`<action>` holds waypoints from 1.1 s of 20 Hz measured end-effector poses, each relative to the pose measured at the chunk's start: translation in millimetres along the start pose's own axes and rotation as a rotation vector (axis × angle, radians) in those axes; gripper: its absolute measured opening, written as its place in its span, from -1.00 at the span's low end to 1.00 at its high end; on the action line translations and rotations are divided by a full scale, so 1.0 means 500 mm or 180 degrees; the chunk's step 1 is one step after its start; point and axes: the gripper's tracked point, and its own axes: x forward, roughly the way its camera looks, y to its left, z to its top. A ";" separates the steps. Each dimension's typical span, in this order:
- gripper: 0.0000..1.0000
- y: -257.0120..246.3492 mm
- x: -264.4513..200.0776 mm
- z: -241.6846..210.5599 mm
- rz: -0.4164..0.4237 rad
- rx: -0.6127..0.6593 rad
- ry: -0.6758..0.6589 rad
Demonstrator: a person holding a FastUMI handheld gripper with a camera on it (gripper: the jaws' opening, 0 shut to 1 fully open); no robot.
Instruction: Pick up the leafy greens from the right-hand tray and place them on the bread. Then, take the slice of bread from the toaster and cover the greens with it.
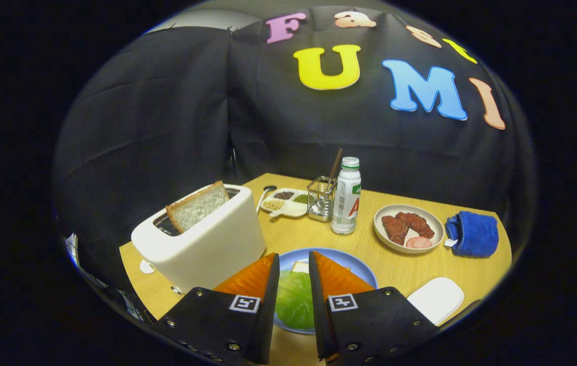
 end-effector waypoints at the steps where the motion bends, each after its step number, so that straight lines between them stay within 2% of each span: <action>1: -0.31 0.011 -0.007 0.007 -0.0033 -0.0027 -0.0105; 7: -0.30 0.098 -0.029 0.033 -0.0015 -0.0134 -0.0396; 14: -0.31 0.239 -0.016 0.059 0.0316 -0.0072 -0.0404; 18: -0.31 0.282 0.019 0.052 0.0344 -0.0106 -0.0390; 22: -0.31 0.304 0.049 0.061 0.0260 -0.0135 -0.0405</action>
